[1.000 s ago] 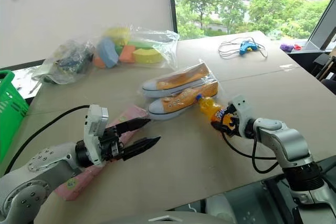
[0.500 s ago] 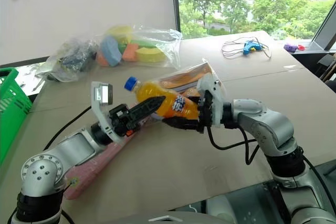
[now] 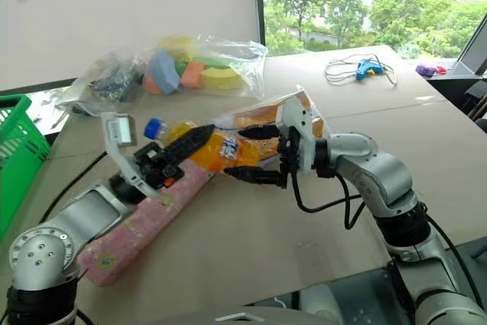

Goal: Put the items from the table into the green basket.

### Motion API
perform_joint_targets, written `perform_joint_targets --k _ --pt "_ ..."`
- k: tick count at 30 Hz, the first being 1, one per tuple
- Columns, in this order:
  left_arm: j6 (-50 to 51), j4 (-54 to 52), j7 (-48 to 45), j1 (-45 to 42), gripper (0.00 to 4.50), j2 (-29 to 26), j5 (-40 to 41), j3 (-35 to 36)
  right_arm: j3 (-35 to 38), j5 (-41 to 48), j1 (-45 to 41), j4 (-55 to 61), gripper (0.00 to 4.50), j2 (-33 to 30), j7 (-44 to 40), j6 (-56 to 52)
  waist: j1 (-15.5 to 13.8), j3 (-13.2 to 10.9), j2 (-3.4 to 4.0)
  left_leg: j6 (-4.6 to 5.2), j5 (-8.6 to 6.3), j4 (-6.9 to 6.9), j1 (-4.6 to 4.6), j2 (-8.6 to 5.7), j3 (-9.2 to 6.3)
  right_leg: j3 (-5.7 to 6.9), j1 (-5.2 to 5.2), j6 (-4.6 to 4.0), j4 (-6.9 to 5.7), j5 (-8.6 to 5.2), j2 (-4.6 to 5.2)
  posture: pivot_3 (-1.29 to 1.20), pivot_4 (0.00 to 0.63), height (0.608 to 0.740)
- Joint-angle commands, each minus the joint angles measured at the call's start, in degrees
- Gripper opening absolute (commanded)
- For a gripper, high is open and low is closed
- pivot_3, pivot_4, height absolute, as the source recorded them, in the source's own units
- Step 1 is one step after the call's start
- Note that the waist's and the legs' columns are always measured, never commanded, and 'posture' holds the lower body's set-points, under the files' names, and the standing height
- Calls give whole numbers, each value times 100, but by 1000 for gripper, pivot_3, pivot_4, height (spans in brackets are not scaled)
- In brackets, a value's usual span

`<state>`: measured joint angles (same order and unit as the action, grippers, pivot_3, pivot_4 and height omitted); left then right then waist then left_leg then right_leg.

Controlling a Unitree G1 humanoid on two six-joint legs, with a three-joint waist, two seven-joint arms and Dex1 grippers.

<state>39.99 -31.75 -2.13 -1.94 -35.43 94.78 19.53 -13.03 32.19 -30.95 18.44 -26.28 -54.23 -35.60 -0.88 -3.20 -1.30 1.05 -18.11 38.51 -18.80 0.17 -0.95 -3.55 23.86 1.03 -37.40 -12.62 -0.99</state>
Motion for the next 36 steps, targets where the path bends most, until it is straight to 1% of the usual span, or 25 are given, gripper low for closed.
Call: perform_joint_targets --k 1,2,4,5,7,9,11,12,13,14,15,16,17,19,21,24,28,30,31,32,33,36 --pt "-1065 544 797 -578 2586 -367 -1498 1254 70 -220 -424 -163 4500 -113 -195 309 -15 -3 1 -1 1 0 0 0 1 2 0 0 -1 0 1 130 0 740" --pt "-1200 779 985 -700 2586 -542 -1983 1464 34 -219 -601 -175 4500 -183 -360 280 -9 -7 3 -9 5 0 2 -6 -2 7 -1 -3 -4 1 0 141 0 740" --pt "-1272 1143 644 -594 2586 -1187 -3050 1684 -84 -287 -1149 -334 4500 -326 -470 -144 11 -9 0 -22 13 -9 7 -4 2 5 3 -35 -3 0 -14 156 0 740" --pt "-1281 1409 533 -562 2586 -1464 -3439 1791 -150 -428 -1460 -512 4500 -356 -510 -149 15 -11 -3 -23 13 -12 8 -2 2 6 3 -35 0 0 -17 158 0 740" --pt "-1276 2191 436 -583 2586 -2018 -4089 2002 -129 -636 -2243 -1183 4500 -156 -307 -204 -12 -12 -2 -27 16 -20 4 -1 5 7 21 -38 -7 -2 -18 162 0 740" --pt "-1382 2903 26 -456 2586 -2603 -4873 2012 -17 -715 -2933 -1904 4500 190 -113 -197 -26 -12 -6 -32 18 -27 -13 -3 8 30 37 -50 -11 8 -10 170 0 740" --pt "-1645 3671 -344 -519 2586 -3021 -5430 2114 8 -671 -3445 -2368 4500 439 -229 -253 -41 -10 -11 -34 19 -33 -20 -1 3 51 43 -65 -13 6 -8 176 0 740" --pt "-1750 3969 -488 -593 2586 -3142 -5607 2166 -5 -656 -3594 -2484 4500 513 -304 -274 -50 -3 -21 -36 19 -36 -31 -1 -5 63 53 -71 -16 4 -4 189 0 740" --pt "-2026 4758 -851 -676 2586 -3579 -5981 2037 54 -499 -3809 -2536 4500 764 -285 -375 -71 1 -28 -38 20 -36 -65 0 -15 72 84 -74 -17 5 0 194 0 740" --pt "-2240 5335 -1144 -758 2586 -3879 -6270 1924 103 -391 -3946 -2560 4500 948 -262 -445 -70 11 -53 -51 27 -32 -105 2 -36 89 116 -78 -25 6 8 197 0 740" --pt "-2441 5955 -1460 -857 2586 -4200 -6554 1720 112 -363 -4048 -2573 4500 1102 -210 -511 -67 21 -69 -81 44 -32 -145 -5 -44 100 155 -87 -34 11 7 200 0 740" --pt "-2624 6458 -1741 -928 2586 -4444 -6818 1494 67 -410 -4075 -2539 4500 1164 -215 -512 -70 19 -67 -94 51 -31 -188 -2 -66 115 193 -93 -36 16 12 200 0 740" --pt "-2918 6912 -2170 -1019 2586 -4585 -6963 1359 33 -440 -4049 -2474 4500 1192 -230 -514 -85 20 -67 -99 52 -30 -210 -3 -81 133 209 -94 -31 16 19 205 0 740" --pt "-3399 7614 -2750 -1257 2586 -4759 -7213 1118 35 -448 -4015 -2386 4500 1255 -228 -558 -148 17 -63 -104 50 -38 -232 -8 -103 176 222 -97 -30 14 77 199 0 740" --pt "-3671 8462 -2965 -1574 2586 -4932 -7638 738 -81 -490 -3945 -2206 4500 1215 -415 -444 -208 17 -63 -103 50 -39 -246 -23 -111 220 224 -96 -22 14 115 186 0 740" --pt "-3989 9420 -3026 -1913 2586 -5040 -8226 256 -151 -306 -3813 -1826 4500 1116 -842 -417 -216 25 -75 -100 49 -24 -260 -55 -120 252 222 -93 -18 14 110 170 0 740" --pt "-4089 10106 -2923 -2338 2586 -4988 -8589 -10 -36 -103 -3744 -1570 4500 1170 -987 -457 -185 57 -131 -100 50 -10 -258 -48 -133 267 221 -94 -45 14 123 168 0 740" --pt "-4013 10274 -3143 -2496 3625 -4930 -8547 59 11 -53 -3758 -1558 4500 1221 -963 -428 -181 60 -135 -92 45 -8 -253 -46 -146 281 214 -97 -51 16 128 163 0 740" --pt "-4089 10310 -3121 -2606 3972 -4918 -8526 123 29 -33 -3763 -1551 4500 1235 -944 -430 -186 60 -135 -90 45 -8 -244 -46 -148 282 207 -98 -56 17 129 161 0 740" --pt "-4179 10312 -3055 -2755 4450 -4919 -8488 200 35 -20 -3757 -1537 4500 1228 -936 -433 -191 60 -135 -93 46 -8 -228 -43 -155 286 188 -99 -59 18 131 165 0 740" --pt "-4251 10275 -3073 -2951 4450 -4914 -8414 291 36 -12 -3745 -1525 4500 1210 -938 -435 -197 60 -136 -97 48 -9 -215 -40 -164 295 174 -100 -59 18 134 169 0 740" --pt "-3984 9979 -3828 -3522 4450 -4797 -8004 575 70 7 -3704 -1529 4500 1184 -898 -424 -223 62 -137 -109 58 -8 -205 -42 -190 304 166 -104 -63 21 136 175 0 740"
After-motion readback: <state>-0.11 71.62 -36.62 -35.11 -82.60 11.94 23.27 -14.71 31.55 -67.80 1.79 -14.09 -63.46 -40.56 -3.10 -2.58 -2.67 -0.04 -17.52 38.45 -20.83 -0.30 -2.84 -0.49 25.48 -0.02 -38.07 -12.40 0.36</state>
